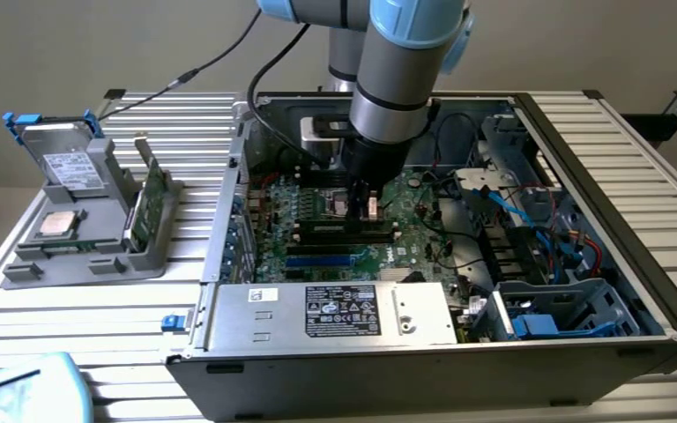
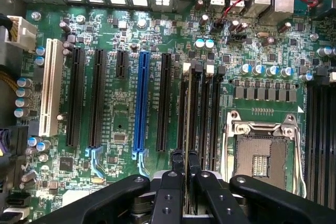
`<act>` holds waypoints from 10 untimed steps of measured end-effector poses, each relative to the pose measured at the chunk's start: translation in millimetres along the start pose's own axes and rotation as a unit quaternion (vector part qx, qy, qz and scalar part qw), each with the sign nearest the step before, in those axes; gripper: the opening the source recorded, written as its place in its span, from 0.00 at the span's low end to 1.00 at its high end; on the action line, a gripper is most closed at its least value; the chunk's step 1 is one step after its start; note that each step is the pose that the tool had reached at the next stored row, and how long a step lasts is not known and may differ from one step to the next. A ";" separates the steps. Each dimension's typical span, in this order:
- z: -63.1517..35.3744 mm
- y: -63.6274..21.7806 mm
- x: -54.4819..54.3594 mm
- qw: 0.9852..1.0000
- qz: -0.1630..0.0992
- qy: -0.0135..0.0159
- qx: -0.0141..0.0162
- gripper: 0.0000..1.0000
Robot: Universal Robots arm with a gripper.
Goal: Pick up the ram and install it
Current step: 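Insert the ram into the slot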
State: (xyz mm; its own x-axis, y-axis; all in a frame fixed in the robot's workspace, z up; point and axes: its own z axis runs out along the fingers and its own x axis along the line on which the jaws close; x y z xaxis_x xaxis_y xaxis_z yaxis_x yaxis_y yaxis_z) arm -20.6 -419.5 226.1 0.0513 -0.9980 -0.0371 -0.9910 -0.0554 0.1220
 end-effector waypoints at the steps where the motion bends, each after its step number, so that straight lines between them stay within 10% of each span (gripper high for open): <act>1: -0.1 -0.3 -0.1 1.000 -0.001 0.000 0.000 0.14; 10: -0.4 -3.2 -0.4 1.000 -0.005 0.002 0.000 0.14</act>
State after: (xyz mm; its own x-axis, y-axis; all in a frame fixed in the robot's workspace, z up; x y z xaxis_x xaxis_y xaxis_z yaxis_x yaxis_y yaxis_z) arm -17.4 -418.9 226.1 0.0617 -0.9975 -0.0346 -0.9903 -0.0655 0.1225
